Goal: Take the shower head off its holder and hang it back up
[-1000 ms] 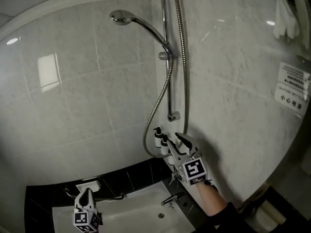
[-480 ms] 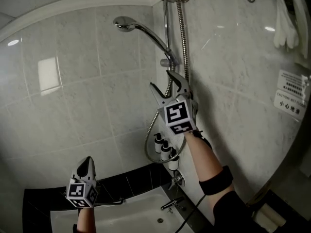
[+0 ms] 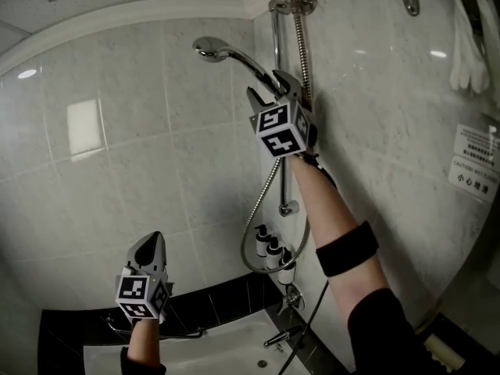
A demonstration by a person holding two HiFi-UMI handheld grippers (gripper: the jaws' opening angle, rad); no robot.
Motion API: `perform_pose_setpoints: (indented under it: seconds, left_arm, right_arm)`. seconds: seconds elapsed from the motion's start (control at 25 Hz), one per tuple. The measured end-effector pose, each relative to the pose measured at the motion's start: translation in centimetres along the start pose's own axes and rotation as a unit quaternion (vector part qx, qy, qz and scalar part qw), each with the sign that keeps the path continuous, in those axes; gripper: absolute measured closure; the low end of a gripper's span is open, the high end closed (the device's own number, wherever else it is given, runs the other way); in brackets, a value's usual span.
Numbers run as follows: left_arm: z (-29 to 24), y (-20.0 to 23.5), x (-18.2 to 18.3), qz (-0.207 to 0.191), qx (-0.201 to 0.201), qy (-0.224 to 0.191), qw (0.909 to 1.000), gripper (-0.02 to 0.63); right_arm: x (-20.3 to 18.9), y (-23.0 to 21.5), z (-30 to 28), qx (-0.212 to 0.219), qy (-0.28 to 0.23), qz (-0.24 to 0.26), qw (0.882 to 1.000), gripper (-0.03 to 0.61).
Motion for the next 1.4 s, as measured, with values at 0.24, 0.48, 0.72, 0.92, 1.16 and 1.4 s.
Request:
perform_pose_setpoints:
  seconds: [0.24, 0.48, 0.72, 0.92, 1.16, 1.4]
  left_arm:
    - [-0.8, 0.1, 0.0, 0.001, -0.001, -0.003, 1.0, 0.614]
    - [-0.9, 0.5, -0.3, 0.0, 0.003, -0.003, 1.0, 0.614]
    - [-0.7, 0.9, -0.7, 0.001, 0.009, -0.002, 1.0, 0.614]
    - [-0.3, 1.2, -0.7, 0.003, 0.015, -0.002, 0.9999, 0.614]
    - [1.6, 2.4, -0.7, 0.0, 0.029, 0.002, 0.9996, 0.614]
    - [4.1, 4.7, -0.8, -0.002, 0.052, 0.01, 0.9986, 0.614]
  right_arm:
    - [-0.1, -0.3, -1.5, -0.003, 0.013, 0.029, 0.999, 0.312]
    - [0.0, -0.6, -1.9, -0.023, 0.018, 0.055, 0.998, 0.437]
    - [0.7, -0.2, -1.9, -0.019, 0.011, 0.087, 0.996, 0.44]
    - [4.4, 1.5, -1.6, -0.001, -0.035, 0.111, 0.993, 0.439]
    - [8.0, 4.5, -1.8, 0.028, -0.068, 0.09, 0.993, 0.439]
    - [8.4, 6.2, -1.0, 0.052, -0.071, -0.009, 0.996, 0.439]
Point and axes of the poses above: the fingertips, and each gripper's own axes: z backward along the fingers, y to its left, x out of its top, the point moved 5 cm from there along z, backward along the fingers, and after that the axes turned 14 degrees about z, right-handed, at the moved point
